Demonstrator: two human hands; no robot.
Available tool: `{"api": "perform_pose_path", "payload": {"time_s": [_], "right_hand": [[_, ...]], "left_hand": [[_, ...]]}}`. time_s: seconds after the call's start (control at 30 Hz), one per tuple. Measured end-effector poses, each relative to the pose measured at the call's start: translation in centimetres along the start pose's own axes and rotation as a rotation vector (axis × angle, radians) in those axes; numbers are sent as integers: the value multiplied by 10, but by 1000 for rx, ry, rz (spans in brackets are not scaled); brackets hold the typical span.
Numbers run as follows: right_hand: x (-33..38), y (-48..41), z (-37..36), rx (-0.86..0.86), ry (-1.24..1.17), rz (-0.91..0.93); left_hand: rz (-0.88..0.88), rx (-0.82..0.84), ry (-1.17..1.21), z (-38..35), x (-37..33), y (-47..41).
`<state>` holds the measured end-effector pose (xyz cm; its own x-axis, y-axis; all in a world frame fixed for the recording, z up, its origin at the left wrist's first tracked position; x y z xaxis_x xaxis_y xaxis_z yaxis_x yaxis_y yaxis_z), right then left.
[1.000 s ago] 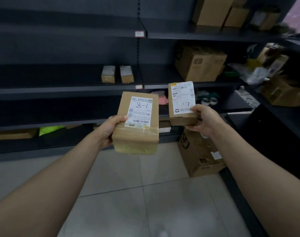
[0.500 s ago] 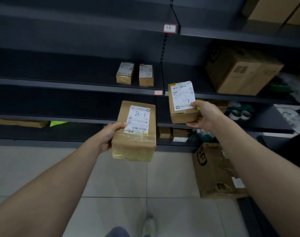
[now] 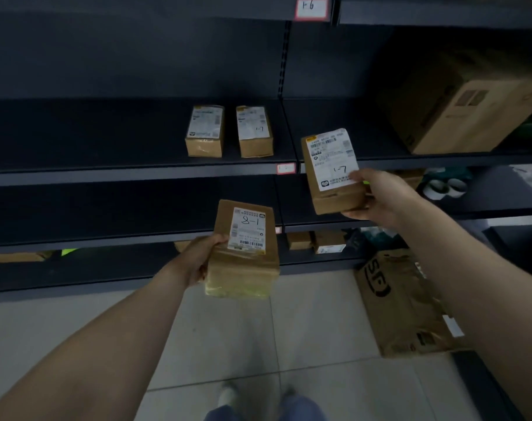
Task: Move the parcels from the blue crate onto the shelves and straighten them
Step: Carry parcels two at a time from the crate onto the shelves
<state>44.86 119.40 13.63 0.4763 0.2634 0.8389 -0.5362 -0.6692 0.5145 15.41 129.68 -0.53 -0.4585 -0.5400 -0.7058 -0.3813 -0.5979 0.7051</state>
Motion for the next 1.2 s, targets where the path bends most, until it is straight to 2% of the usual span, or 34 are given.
{"api": "perform_pose_path", "payload": {"time_s": [0.2, 0.43, 0.67, 0.97, 1.2], "right_hand": [[-17, -51, -14, 62, -73, 52], [-34, -101, -32, 213, -102, 130], [-34, -137, -43, 268, -128, 197], [-27, -154, -54, 385, -119, 287], [-15, -137, -60, 382, -110, 355]], "left_hand": [[5, -66, -39, 3, -5, -75], [-76, -90, -1, 11, -9, -175], [-98, -91, 26, 14, -15, -251], [-120, -126, 34, 27, -22, -312], [-83, -152, 71, 34, -27, -322]]}}
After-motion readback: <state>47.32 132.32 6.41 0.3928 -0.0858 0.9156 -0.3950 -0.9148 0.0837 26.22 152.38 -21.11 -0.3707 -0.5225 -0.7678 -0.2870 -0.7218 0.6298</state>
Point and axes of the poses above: each hand's wrist, its own y-axis away from the middle knuckle, its own z-axis out of the back of the hand, x = y × z, the point moved 1 cm from there along -y, towards the middle knuckle, and after that the axes turned 12 degrees about -y, right-handed, at the moved point
